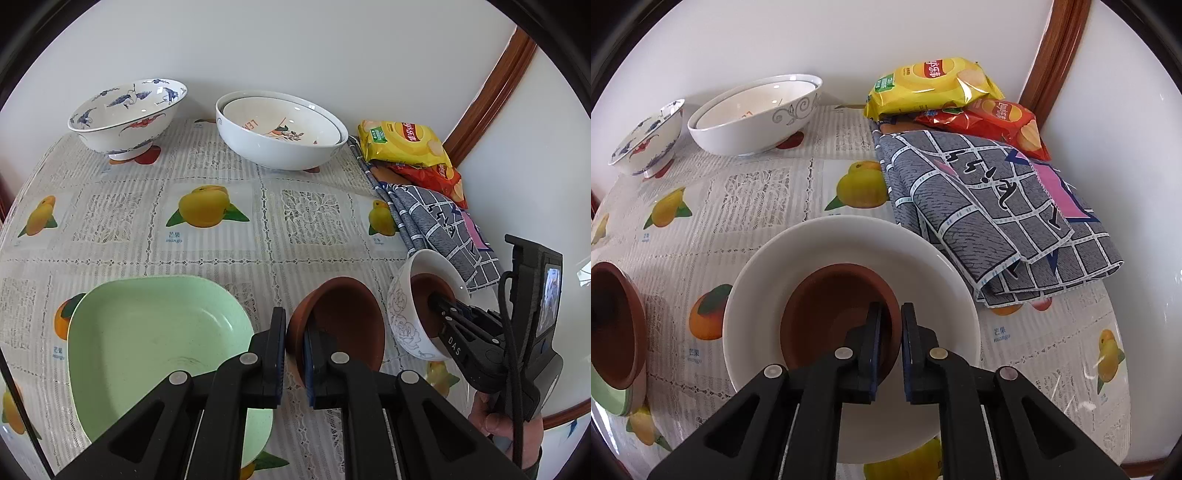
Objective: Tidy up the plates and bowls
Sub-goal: 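Lower the brown bowl into the white floral bowl and open the right tool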
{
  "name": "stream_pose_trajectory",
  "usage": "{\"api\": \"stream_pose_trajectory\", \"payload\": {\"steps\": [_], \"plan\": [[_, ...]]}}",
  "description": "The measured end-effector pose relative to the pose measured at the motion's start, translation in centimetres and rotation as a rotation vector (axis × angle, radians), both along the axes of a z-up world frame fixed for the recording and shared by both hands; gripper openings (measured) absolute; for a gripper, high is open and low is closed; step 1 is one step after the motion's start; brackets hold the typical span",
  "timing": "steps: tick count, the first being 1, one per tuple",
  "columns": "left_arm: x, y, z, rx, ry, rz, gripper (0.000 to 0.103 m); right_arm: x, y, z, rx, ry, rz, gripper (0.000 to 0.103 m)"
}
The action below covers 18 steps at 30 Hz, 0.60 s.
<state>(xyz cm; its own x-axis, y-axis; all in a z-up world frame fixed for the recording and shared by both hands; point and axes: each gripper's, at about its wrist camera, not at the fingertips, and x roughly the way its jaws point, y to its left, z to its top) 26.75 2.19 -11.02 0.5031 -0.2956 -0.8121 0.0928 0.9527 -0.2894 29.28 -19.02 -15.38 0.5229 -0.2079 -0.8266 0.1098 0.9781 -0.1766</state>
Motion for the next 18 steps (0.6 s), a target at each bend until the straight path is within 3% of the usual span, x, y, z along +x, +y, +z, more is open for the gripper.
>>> {"api": "stream_pose_trajectory", "payload": {"steps": [7,18], "plan": [[0.11,0.24,-0.29,-0.009,0.007,0.006,0.009,-0.15,0.62,-0.59,-0.067,0.012,0.002,0.018],[-0.27,0.5,0.11,-0.005,-0.006,-0.002,0.009,0.0,0.28,-0.79,-0.043,0.027,-0.017,0.019]]}}
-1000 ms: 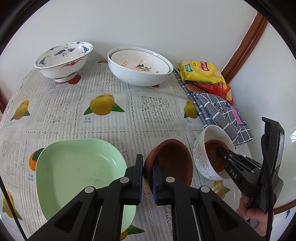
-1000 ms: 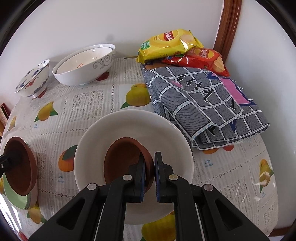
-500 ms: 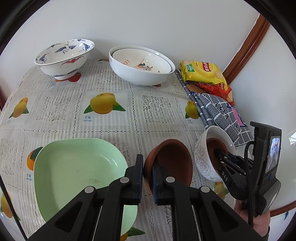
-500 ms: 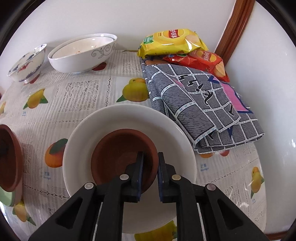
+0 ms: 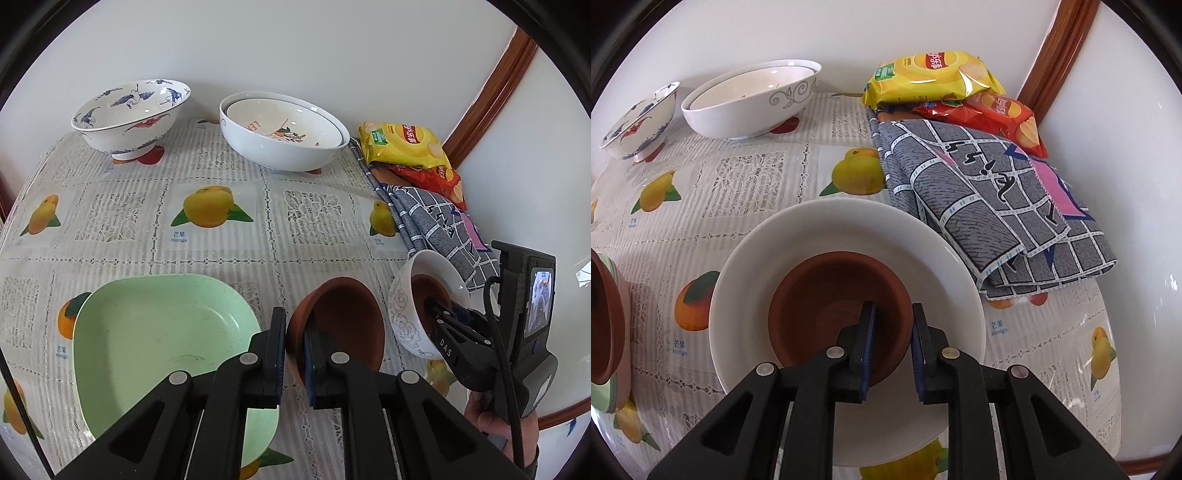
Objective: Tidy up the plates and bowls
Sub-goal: 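Lower the brown bowl into the white floral bowl and open the right tool, then lower the held brown bowl into the white bowl with the left tool and open it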
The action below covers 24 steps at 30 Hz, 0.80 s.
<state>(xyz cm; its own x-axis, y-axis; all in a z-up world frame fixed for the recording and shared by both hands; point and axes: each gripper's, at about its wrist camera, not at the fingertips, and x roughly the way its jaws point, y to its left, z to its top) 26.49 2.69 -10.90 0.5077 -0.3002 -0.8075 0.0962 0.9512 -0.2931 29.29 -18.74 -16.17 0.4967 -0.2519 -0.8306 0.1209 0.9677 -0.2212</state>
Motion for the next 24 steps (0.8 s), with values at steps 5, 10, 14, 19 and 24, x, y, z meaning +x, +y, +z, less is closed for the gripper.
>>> {"api": "stream_pose_trajectory", "payload": {"steps": [5,10,14,19,24], "plan": [[-0.4,0.3,0.1,-0.005,0.0,0.007,0.009,-0.2,-0.1,0.1,0.009,-0.007,-0.007,0.02],[-0.7,0.3,0.2,-0.006,0.0,0.005,0.009,-0.4,0.2,0.3,0.005,-0.009,0.005,0.021],[-1.0,0.2,0.7,-0.005,-0.009,0.005,0.009,-1.0,0.3,0.9,0.006,-0.023,0.012,0.03],[-1.3,-0.1,1.3,-0.003,-0.016,0.008,0.009,-1.9,0.3,2.1,0.027,-0.048,0.019,0.031],[-1.8,-1.0,2.0,0.003,-0.021,0.004,0.009,-3.4,-0.1,3.7,0.036,-0.085,0.03,0.035]]}}
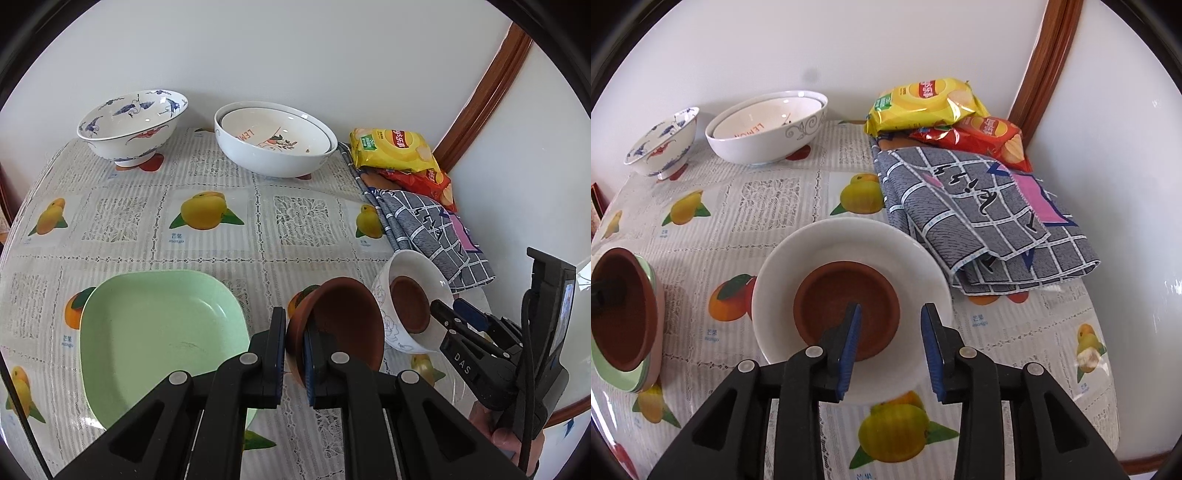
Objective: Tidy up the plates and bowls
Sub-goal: 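Lower the held brown bowl into the white bowl with the left tool and open it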
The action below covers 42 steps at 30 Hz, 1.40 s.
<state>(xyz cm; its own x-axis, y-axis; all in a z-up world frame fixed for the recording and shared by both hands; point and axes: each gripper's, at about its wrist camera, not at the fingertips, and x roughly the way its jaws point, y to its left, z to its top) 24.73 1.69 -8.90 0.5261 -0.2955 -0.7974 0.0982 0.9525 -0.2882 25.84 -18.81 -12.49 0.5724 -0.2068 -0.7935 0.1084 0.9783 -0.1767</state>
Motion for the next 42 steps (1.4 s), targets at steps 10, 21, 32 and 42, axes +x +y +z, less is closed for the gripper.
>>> {"api": "stream_pose_trajectory", "payload": {"steps": [10,21,32,42], "plan": [[-1.0,-2.7,2.0,0.028,-0.032,-0.017,0.009,-3.1,-3.3,3.0,0.042,-0.078,-0.023,0.042],[-0.7,-6.1,1.7,0.017,-0.01,-0.014,0.009,-7.0,-8.2,4.5,0.044,-0.133,-0.062,0.054],[0.8,-11.3,0.6,0.052,0.009,-0.074,0.009,-8.9,-12.6,2.8,0.093,-0.11,-0.115,0.055],[3.0,-13.1,-1.2,0.07,0.038,-0.076,0.009,-9.8,-13.9,1.9,0.119,-0.111,-0.13,0.055]]}}
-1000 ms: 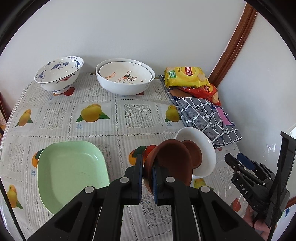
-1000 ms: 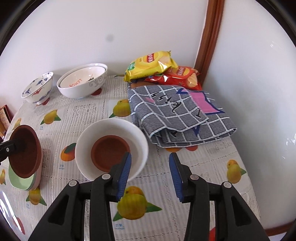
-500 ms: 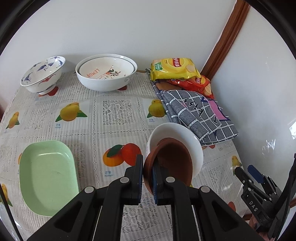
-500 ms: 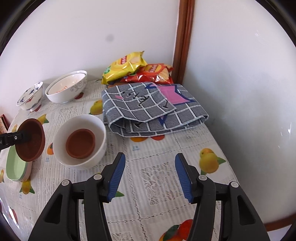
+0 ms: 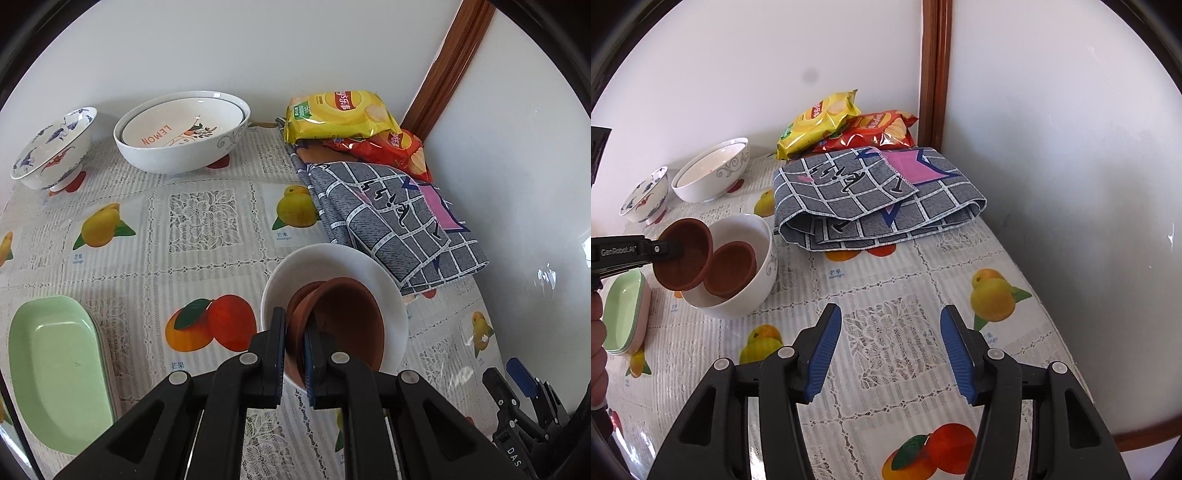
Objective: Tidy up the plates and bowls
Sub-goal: 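Lower the held brown bowl into the white bowl with the left tool and open it, then close both tools on the rim of the white floral bowl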
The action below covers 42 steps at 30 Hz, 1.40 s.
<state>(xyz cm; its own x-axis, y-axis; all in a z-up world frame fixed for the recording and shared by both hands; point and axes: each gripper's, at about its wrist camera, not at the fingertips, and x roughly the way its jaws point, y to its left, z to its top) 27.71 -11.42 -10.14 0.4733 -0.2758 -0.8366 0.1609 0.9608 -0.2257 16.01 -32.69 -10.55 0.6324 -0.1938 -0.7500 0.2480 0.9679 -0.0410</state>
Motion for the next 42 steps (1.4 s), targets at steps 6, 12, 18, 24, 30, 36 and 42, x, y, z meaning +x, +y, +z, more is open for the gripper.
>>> {"api": "stream_pose_trajectory", "payload": {"steps": [6,12,18,24,30,36,42], "plan": [[0.9,-0.8,-1.1,0.012,0.007,-0.008,0.009,0.4,0.0,-1.0,-0.019,0.02,0.005,0.055],[1.4,-1.2,-1.8,0.021,0.013,-0.012,0.01,0.6,0.2,-1.4,-0.026,0.024,0.023,0.055],[2.0,-1.6,-2.6,-0.005,0.033,-0.006,0.011,0.9,0.7,-1.9,-0.004,0.033,0.039,0.055],[2.2,-1.9,-2.9,-0.026,0.037,-0.015,0.011,1.0,0.7,-2.3,-0.003,0.047,0.044,0.055],[2.0,-2.1,-3.0,-0.02,0.046,-0.033,0.011,1.1,0.7,-2.2,0.028,0.049,0.04,0.055],[1.2,-2.3,-2.1,0.017,0.043,-0.064,0.012,1.2,1.5,-1.5,0.022,0.027,0.058,0.055],[-0.1,-1.7,-0.4,0.02,-0.001,-0.064,0.031,1.5,2.2,-0.2,0.04,-0.007,0.072,0.055]]}}
